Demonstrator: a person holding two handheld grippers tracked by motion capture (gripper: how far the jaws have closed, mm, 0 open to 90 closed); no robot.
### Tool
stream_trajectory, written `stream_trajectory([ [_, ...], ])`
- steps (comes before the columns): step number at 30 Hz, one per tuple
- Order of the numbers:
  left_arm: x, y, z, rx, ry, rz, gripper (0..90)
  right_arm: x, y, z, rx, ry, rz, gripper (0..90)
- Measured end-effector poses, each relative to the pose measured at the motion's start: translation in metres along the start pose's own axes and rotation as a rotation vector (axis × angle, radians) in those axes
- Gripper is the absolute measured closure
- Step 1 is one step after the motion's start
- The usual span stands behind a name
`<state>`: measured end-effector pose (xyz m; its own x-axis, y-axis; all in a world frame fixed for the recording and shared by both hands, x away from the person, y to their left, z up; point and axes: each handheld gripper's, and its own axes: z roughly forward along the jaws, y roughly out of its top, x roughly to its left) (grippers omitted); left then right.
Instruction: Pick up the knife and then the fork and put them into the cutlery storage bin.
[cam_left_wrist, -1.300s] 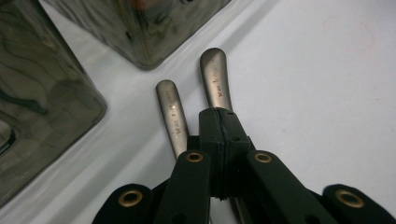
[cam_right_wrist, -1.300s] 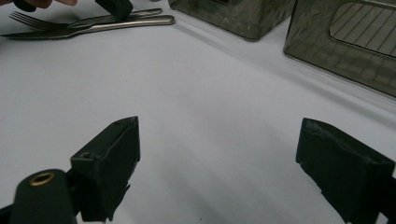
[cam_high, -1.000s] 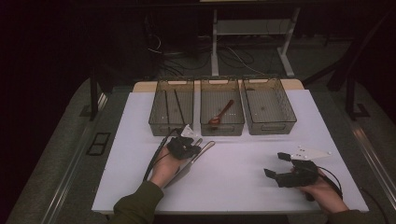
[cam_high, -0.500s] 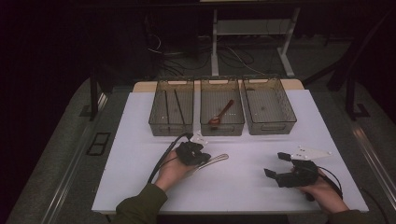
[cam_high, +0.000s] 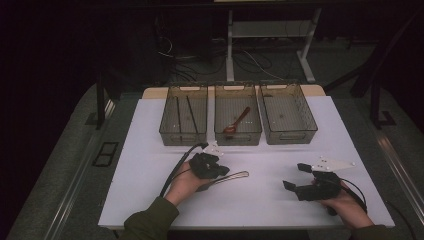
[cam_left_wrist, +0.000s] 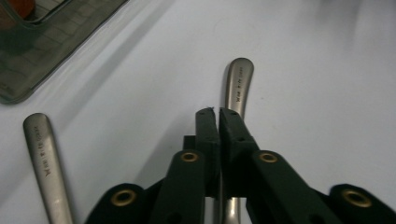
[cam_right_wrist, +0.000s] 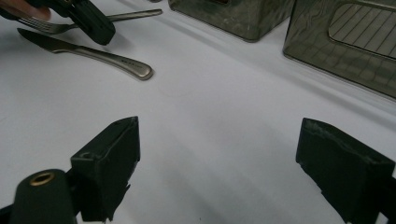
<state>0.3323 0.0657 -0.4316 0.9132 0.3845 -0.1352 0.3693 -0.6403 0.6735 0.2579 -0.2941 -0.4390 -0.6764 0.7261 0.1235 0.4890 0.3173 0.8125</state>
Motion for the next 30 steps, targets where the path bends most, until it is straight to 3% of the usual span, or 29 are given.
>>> stream_trajectory([
  [5, -0.002, -0.002, -0.017, -0.02, -0.012, 0.005, 77.0, 0.0, 0.0, 0.0, -0.002, 0.0, -0.004, 12.9],
  [12, -0.006, -0.005, -0.028, 0.057, -0.017, 0.038, 64.9, 0.0, 0.0, 0.0, -0.003, 0.0, -0.003, 13.0],
  [17, -0.007, -0.001, -0.025, 0.109, -0.032, 0.07, 64.0, 0.0, 0.0, 0.0, -0.002, 0.001, -0.003, 13.0],
  [22, -0.011, 0.004, -0.015, 0.141, -0.043, 0.073, 64.2, 0.0, 0.0, 0.0, -0.001, 0.002, -0.003, 12.9],
  [25, -0.01, 0.006, -0.01, 0.162, -0.039, 0.102, 65.4, 0.0, 0.0, 0.0, -0.001, 0.002, -0.004, 13.0],
  [27, -0.01, 0.006, -0.008, 0.169, -0.031, 0.114, 66.6, 0.0, 0.0, 0.0, -0.002, 0.001, -0.003, 12.9],
  [30, -0.008, 0.004, -0.005, 0.158, -0.021, 0.1, 69.2, 0.0, 0.0, 0.0, -0.001, 0.002, -0.003, 12.9],
])
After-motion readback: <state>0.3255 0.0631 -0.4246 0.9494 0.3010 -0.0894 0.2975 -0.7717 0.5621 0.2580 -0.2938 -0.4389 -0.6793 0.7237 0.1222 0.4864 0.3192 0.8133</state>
